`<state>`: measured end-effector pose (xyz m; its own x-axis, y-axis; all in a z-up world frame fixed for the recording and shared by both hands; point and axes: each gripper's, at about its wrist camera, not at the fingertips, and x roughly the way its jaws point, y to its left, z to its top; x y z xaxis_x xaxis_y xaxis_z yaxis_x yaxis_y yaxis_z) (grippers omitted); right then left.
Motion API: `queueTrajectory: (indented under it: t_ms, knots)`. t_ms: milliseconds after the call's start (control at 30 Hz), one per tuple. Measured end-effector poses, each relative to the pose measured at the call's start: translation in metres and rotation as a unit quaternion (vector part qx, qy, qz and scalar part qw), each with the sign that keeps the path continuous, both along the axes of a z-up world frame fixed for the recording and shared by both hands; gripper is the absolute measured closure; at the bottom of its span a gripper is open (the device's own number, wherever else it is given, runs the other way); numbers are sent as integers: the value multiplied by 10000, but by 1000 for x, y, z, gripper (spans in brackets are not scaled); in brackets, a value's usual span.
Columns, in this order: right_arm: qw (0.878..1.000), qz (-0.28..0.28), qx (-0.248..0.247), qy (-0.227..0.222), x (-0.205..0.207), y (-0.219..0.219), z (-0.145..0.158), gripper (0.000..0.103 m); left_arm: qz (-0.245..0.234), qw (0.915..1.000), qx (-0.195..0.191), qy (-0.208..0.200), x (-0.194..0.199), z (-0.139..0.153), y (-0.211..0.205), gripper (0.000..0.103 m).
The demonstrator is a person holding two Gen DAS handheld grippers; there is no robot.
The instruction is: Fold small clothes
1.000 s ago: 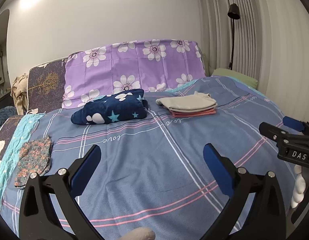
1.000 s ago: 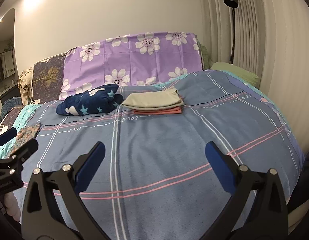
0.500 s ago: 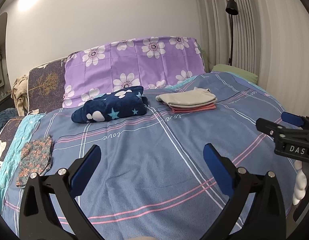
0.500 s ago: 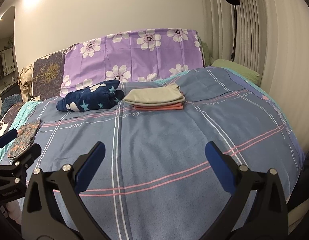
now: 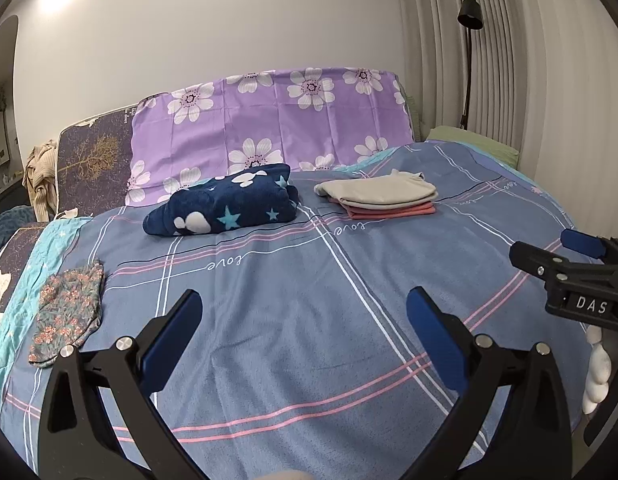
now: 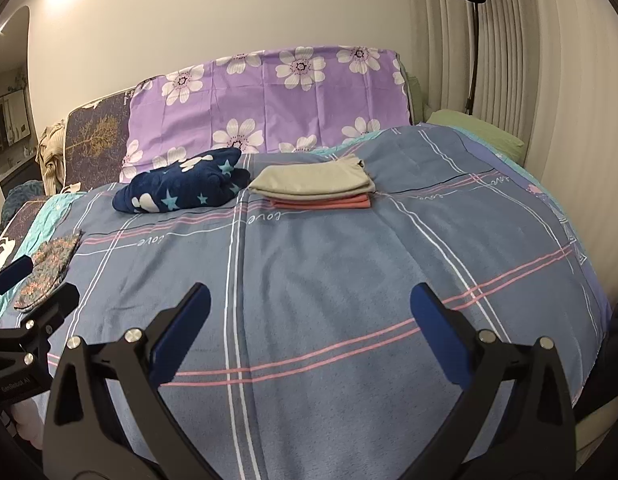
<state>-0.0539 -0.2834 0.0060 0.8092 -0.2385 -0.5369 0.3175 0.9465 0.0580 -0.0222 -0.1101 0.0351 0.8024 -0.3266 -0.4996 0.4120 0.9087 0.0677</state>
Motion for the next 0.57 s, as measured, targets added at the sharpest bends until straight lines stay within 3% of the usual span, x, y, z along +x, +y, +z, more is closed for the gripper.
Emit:
queueTrajectory:
  t_ms: [567]
  knots:
    - [9999, 35, -99, 59, 3, 7, -2, 2, -15, 9999, 50, 120, 4, -8, 2, 1]
